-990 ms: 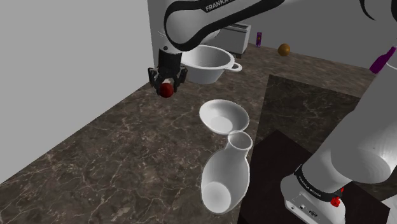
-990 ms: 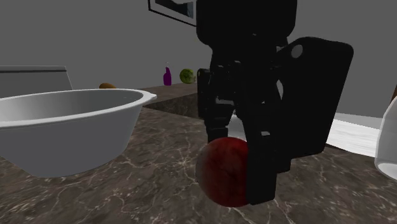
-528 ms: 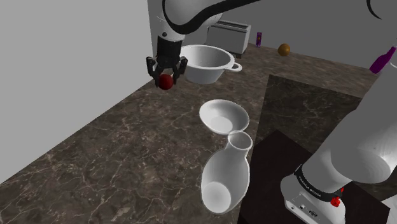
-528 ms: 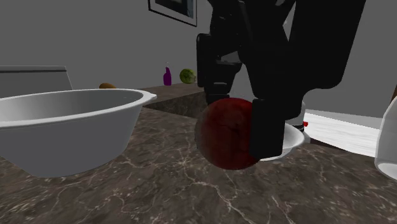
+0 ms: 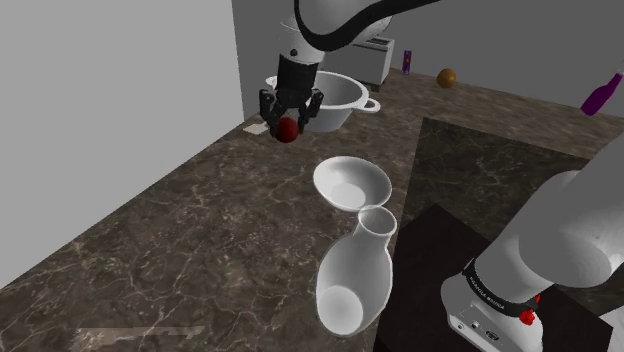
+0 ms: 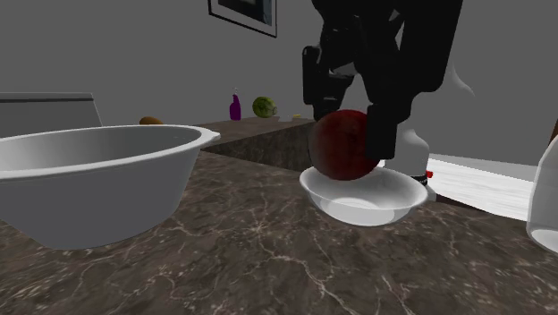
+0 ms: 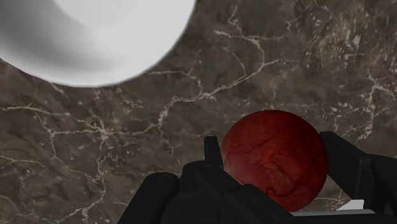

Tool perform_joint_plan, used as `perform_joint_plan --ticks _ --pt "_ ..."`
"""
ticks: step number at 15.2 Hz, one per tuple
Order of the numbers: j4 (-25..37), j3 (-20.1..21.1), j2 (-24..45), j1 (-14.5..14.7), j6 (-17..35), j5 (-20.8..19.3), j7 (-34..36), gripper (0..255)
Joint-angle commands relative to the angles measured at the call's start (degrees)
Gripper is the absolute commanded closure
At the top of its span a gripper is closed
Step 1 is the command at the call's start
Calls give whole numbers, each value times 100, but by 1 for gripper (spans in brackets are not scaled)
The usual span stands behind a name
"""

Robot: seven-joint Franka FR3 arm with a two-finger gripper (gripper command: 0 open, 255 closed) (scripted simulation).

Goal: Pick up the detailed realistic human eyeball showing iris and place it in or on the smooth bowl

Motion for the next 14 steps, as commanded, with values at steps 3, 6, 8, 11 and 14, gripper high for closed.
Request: perform_joint_plan --ticks 3,6,8,11,14 --pt "-939 -192 -947 -15 -12 304 -384 255" --pt "-1563 -370 -1641 8 -102 448 -636 255" --pt "-1952 -497 -2111 24 -201 506 -790 255" --pt "-2496 -701 -2831 41 -407 535 -999 255" --pt "-2797 -756 -3040 52 -326 549 -1078 255"
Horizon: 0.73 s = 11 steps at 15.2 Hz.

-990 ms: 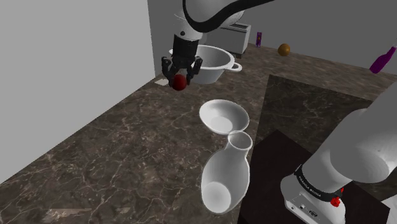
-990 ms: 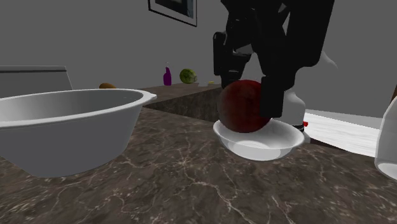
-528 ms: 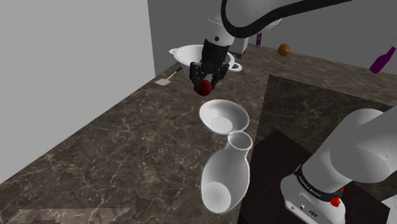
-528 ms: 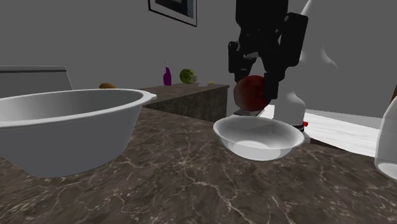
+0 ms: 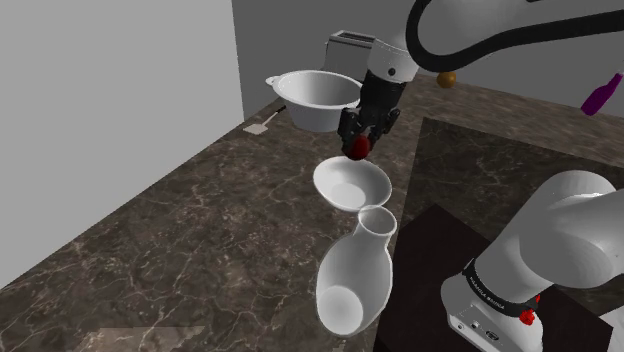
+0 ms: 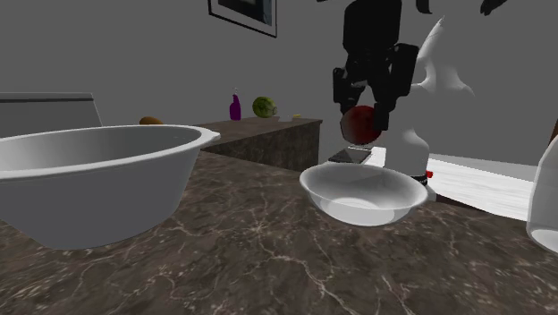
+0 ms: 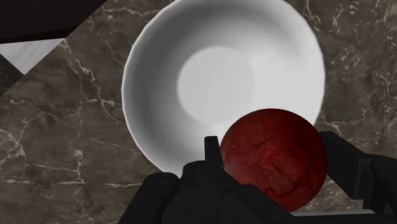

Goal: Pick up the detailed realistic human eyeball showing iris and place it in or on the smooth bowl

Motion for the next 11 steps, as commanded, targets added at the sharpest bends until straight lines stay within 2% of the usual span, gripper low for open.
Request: perform_joint_plan --ticks 1,11 --pt "-179 -12 -52 8 121 19 -41 255" --pt "-800 85 276 54 1066 147 -132 255"
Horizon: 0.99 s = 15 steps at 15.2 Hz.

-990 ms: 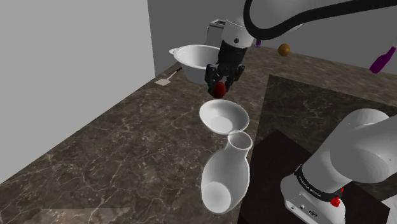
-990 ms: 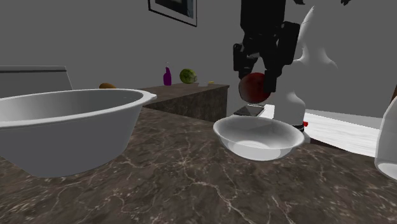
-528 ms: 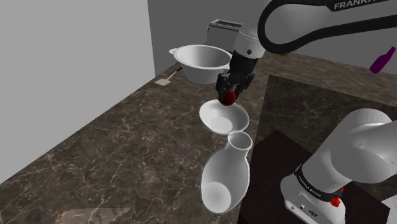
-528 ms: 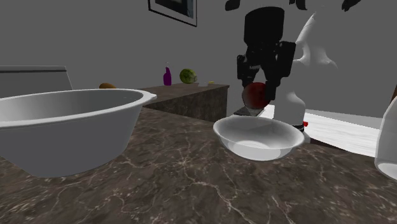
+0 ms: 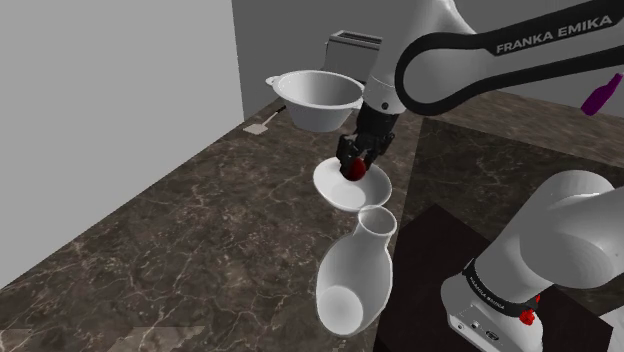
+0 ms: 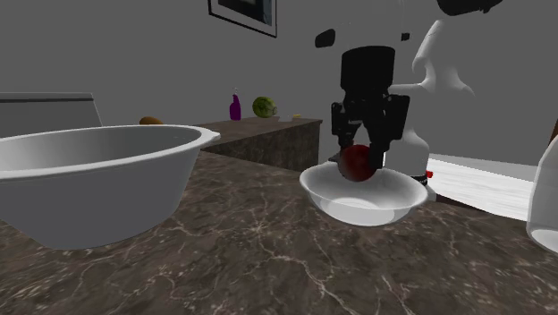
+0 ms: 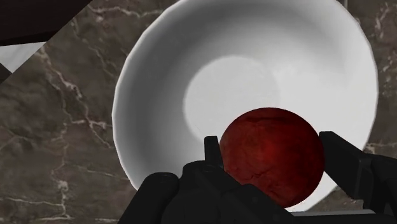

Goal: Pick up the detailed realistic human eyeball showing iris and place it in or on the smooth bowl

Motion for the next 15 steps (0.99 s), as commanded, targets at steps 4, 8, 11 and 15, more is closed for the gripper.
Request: perform_joint_plan --ticks 4,8,11,15 --pt "-72 16 68 6 146 18 -11 255" --pt "-72 16 68 6 146 18 -11 255" --pt "-71 16 68 6 146 18 -11 0" --pt "40 -19 -58 -9 -93 -16 -3 0"
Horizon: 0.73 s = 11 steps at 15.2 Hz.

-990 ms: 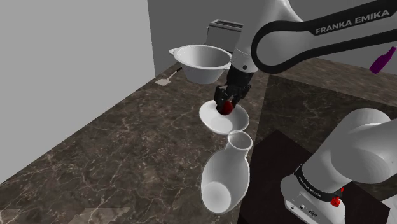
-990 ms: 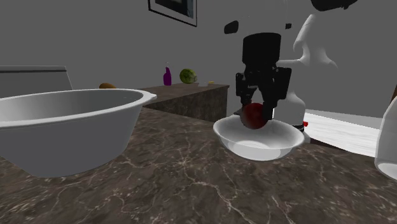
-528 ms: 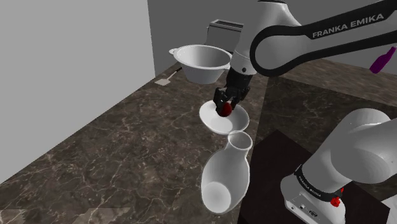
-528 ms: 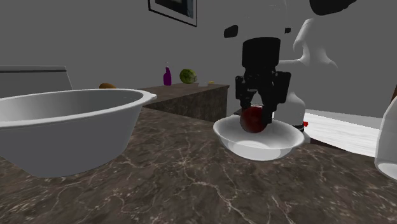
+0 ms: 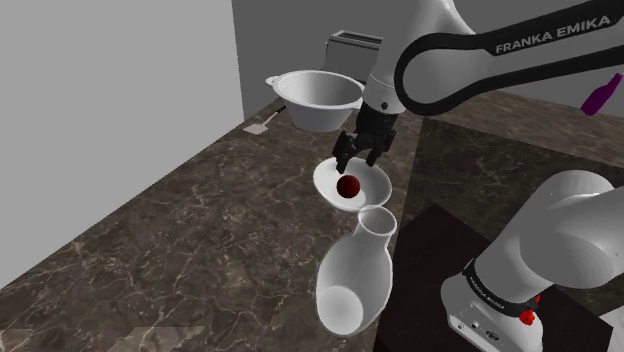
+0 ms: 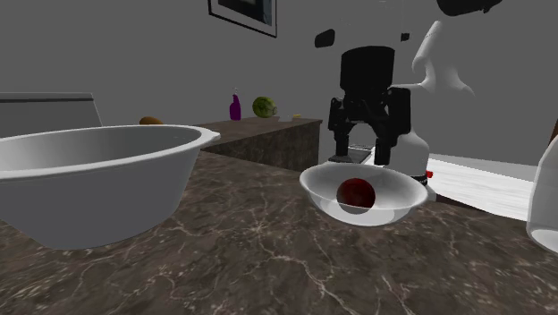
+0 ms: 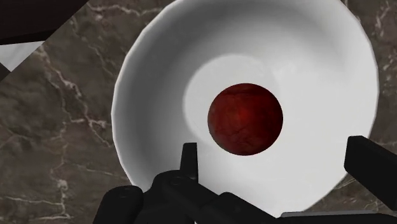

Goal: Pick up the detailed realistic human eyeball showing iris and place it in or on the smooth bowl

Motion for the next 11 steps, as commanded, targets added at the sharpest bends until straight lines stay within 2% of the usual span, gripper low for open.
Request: perform_joint_plan --ticks 1,3,11 --pt "154 -55 -183 -20 -347 -47 6 0" --pt "388 -118 -352 -45 -752 -106 20 0" --pt "388 -118 -352 -45 -752 -106 20 0"
